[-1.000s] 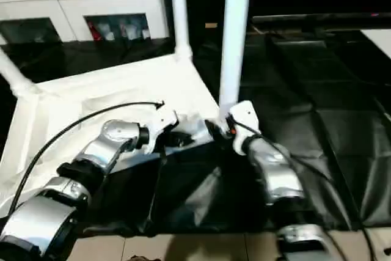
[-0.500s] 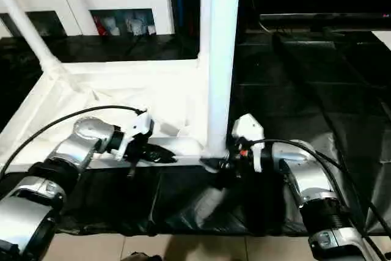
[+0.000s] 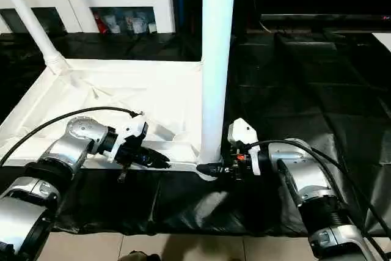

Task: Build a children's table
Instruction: Rotate leg to tighten

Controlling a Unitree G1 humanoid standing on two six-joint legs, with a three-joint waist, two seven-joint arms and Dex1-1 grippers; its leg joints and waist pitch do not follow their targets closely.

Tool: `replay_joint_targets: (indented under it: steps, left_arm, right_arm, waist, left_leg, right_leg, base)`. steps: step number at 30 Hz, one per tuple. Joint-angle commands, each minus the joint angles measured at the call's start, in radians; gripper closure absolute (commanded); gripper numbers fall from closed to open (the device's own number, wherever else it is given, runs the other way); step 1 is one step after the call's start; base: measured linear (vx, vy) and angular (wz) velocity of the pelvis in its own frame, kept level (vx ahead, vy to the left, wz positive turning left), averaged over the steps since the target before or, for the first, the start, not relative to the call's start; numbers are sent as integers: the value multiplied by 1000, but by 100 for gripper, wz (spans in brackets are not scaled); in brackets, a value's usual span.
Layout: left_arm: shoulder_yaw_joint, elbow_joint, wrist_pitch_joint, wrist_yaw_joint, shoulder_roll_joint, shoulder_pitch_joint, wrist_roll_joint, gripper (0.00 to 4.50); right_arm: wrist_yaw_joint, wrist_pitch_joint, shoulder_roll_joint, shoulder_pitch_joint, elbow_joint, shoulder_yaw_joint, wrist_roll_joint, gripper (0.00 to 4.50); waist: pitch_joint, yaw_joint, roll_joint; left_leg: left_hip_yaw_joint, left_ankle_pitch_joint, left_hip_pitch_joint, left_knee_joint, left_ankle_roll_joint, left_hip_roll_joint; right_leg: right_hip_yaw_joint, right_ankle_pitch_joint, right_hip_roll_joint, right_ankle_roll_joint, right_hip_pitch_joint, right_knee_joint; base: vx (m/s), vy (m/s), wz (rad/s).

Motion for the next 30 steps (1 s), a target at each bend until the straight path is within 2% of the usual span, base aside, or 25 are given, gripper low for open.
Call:
replay_joint_targets:
  steps: [1, 3, 4, 5, 6, 7, 8, 10, 11, 12, 13, 15, 18, 20, 22, 26, 28, 30]
  left_arm:
    - [15, -10, 12, 92, -22, -9, -4, 450]
    - [17, 9, 45, 223, -56, -27, 26, 450]
    - [17, 9, 45, 223, -56, -27, 26, 450]
    - [18, 12, 53, 257, -68, -31, 31, 450]
    - [20, 12, 60, 283, -81, -33, 33, 450]
    - [17, 10, 70, 330, -106, -35, 42, 450]
    - [17, 10, 70, 330, -106, -35, 42, 450]
    - [12, 2, 96, 405, -154, -36, 51, 450]
    - [12, -1, 128, 493, -212, -40, 55, 450]
    - [12, 0, 134, 510, -225, -41, 55, 450]
    - [4, 6, 131, 572, -255, -44, 68, 450]
    - [-3, 9, 128, 601, -281, -43, 76, 450]
    - [-13, 10, 121, 614, -296, -38, 88, 450]
    - [-18, 5, 113, 605, -288, -32, 94, 450]
    - [-18, 0, 111, 596, -277, -27, 98, 450]
    - [-16, -6, 88, 552, -239, -20, 101, 450]
    - [-20, -9, 59, 487, -207, -16, 93, 450]
    - [-20, -11, 47, 440, -184, -13, 88, 450]
  right_arm:
    - [-67, 7, 36, 13, -17, 6, -18, 185]
    - [-232, -18, 89, 17, 23, -18, -62, 185]
    - [-232, -18, 89, 17, 23, -18, -62, 185]
    - [-284, -23, 105, 16, 36, -22, -78, 185]
    - [-336, -27, 122, 16, 49, -26, -93, 185]
    - [-427, -25, 158, 11, 72, -35, -112, 185]
    - [-427, -25, 158, 11, 72, -35, -112, 185]
    - [-572, -13, 227, -1, 114, -51, -133, 185]
    - [-702, 3, 299, -22, 164, -61, -149, 185]
    - [-725, 6, 314, -27, 175, -62, -150, 185]
    - [-808, 6, 354, -48, 212, -69, -167, 185]
    - [-864, -9, 386, -69, 245, -81, -170, 185]
    - [-892, -45, 407, -82, 255, -87, -172, 185]
    - [-878, -72, 410, -86, 248, -111, -146, 130]
    - [-868, -92, 405, -88, 243, -130, -133, 113]
    - [-788, -122, 353, -82, 231, -145, -108, 82]
    - [-675, -119, 299, -63, 196, -142, -76, 60]
    - [-606, -114, 256, -50, 171, -134, -70, 52]
  waist:
    - [-67, 0, -22]
    - [-64, -2, -25]
    - [-61, -6, -22]
    - [-60, -10, -24]
    - [-59, -10, -25]
    - [-58, -14, -20]
    - [-57, -18, -22]
    - [-57, -25, -21]
    - [-56, -35, -14]
    - [-55, -39, -7]
    - [-56, -46, -15]
    - [-56, -48, -15]
    - [-57, -53, -14]
    - [-58, -52, -13]
    - [-60, -51, -10]
    - [-61, -51, -10]
    - [-63, -49, -14]
    - [-66, -44, -13]
  left_leg:
    - [-22, -170, 38, -73, 104, 49]
    - [-22, -195, 38, -75, 87, 48]
    - [-24, -226, 40, -81, 64, 48]
    - [-26, -256, 42, -84, 41, 47]
    - [-27, -266, 43, -85, 33, 46]
    - [-28, -282, 44, -89, 18, 47]
    - [-31, -306, 44, -91, 4, 45]
    - [-32, -324, 45, -94, -8, 44]
    - [-32, -334, 45, -97, -18, 44]
    - [-34, -346, 46, -98, -28, 42]
    - [-37, -366, 45, -100, -36, 40]
    - [-38, -382, 45, -100, -30, 38]
    - [-38, -401, 46, -99, -16, 37]
    - [-37, -402, 46, -98, -6, 37]
    - [-37, -380, 43, -99, 1, 38]
    - [-37, -366, 40, -99, 9, 39]
    - [-36, -353, 38, -96, 29, 39]
    - [-34, -303, 35, -91, 52, 41]
  right_leg:
    - [1, -68, -16, -276, 33, -41]
    - [2, -112, -16, -266, 31, -46]
    - [3, -170, -18, -255, 28, -52]
    - [4, -227, -18, -236, 29, -58]
    - [5, -249, -18, -227, 29, -60]
    - [7, -273, -18, -216, 24, -63]
    - [6, -297, -18, -206, 24, -67]
    - [6, -307, -16, -193, 22, -70]
    - [7, -299, -13, -192, 18, -70]
    - [7, -304, -13, -194, 16, -69]
    - [3, -333, -13, -181, 21, -73]
    - [4, -361, -15, -161, 19, -81]
    - [5, -358, -13, -152, 17, -86]
    - [5, -358, -13, -147, 16, -88]
    - [5, -326, -13, -152, 19, -85]
    - [4, -287, -12, -164, 22, -80]
    - [4, -258, -14, -173, 27, -78]
    - [4, -195, -14, -186, 31, -72]
  base:
    - [0, 0, 0]
    - [0, 0, 0]
    - [0, 0, 0]
    - [0, 0, 0]
    - [0, 0, 0]
    - [0, 0, 0]
    - [0, 0, 0]
    - [0, 0, 0]
    - [0, 0, 0]
    - [0, 0, 0]
    - [0, 0, 0]
    - [0, 0, 0]
    - [0, 0, 0]
    - [0, 0, 0]
    - [0, 0, 0]
    - [0, 0, 0]
    - [0, 0, 0]
    - [0, 0, 0]
